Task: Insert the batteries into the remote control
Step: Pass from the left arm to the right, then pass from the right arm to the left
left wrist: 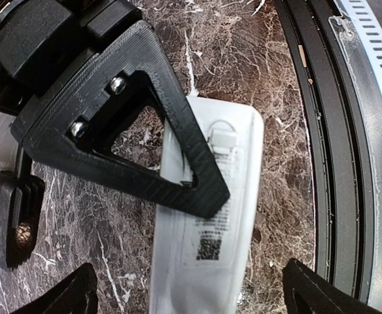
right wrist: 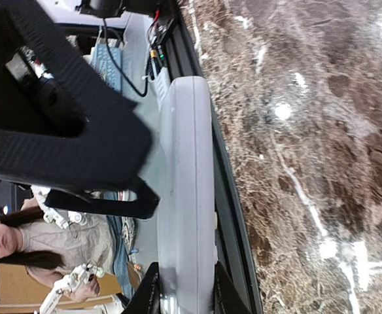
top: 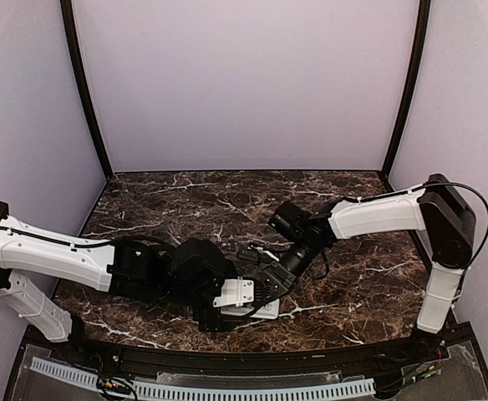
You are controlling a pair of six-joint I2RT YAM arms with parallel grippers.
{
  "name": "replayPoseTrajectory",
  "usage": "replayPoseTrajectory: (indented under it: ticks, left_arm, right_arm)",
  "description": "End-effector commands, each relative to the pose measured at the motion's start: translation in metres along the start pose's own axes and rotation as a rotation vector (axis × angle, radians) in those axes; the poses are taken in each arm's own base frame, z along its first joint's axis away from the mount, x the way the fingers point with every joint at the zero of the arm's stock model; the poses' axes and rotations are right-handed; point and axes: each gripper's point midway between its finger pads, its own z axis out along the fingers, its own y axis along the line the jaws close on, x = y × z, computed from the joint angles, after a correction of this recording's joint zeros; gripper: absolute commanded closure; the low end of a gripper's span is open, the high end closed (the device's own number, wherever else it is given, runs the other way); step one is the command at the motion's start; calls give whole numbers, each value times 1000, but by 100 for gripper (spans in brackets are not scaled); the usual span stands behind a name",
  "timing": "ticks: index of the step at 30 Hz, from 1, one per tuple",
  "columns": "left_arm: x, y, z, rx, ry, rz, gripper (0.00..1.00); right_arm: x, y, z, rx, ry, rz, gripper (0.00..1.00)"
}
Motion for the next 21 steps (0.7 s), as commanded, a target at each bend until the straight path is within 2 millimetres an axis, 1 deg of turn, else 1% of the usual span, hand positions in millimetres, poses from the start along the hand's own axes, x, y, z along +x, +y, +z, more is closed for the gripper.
replayPoseTrajectory:
  ticks: [1,6,8,9,10,11,12,13,14,15,16,17,18,21]
  left_arm:
    - [-5,0,-15,5,-58,-43,1]
    - [-6,6,-23,-7,-103,-118,1]
    - [-5,15,-26,-15,-123,-198,1]
    - [-5,26,-26,-31,-141,-283,1]
    - [-4,30,-29,-31,-161,-333,3]
    - [-4,44,-31,-52,-195,-442,5]
    - [-7,49,-36,-57,-239,-488,10]
    - [-7,58,-39,-64,-268,-589,12]
    - [-12,64,-47,-68,-330,-660,22]
    - [-10,66,-48,-73,-348,-694,27]
    - [-19,74,-60,-81,-417,-738,36]
    - [-18,75,-63,-85,-434,-756,39]
    - [-24,82,-74,-96,-488,-785,42]
    - [-27,94,-96,-119,-587,-836,44]
  right_arm:
    - [-11,-5,-16,97,-70,-19,100]
    - [-21,-23,-37,264,-145,7,100]
    - [-24,-33,-47,359,-171,18,100]
    - [-25,-37,-51,400,-179,22,100]
    - [-27,-38,-55,423,-196,16,100]
    - [-29,-38,-58,435,-216,11,100]
    - [-32,-37,-62,444,-238,4,100]
    - [-34,-35,-65,450,-256,-4,100]
    - [-36,-33,-68,458,-275,-14,100]
    - [-39,-30,-72,468,-299,-22,100]
    - [-42,-26,-75,465,-322,-29,100]
    - [-46,-21,-80,463,-353,-41,100]
    - [-50,-13,-86,457,-387,-60,100]
    - [-63,13,-107,462,-497,-132,100]
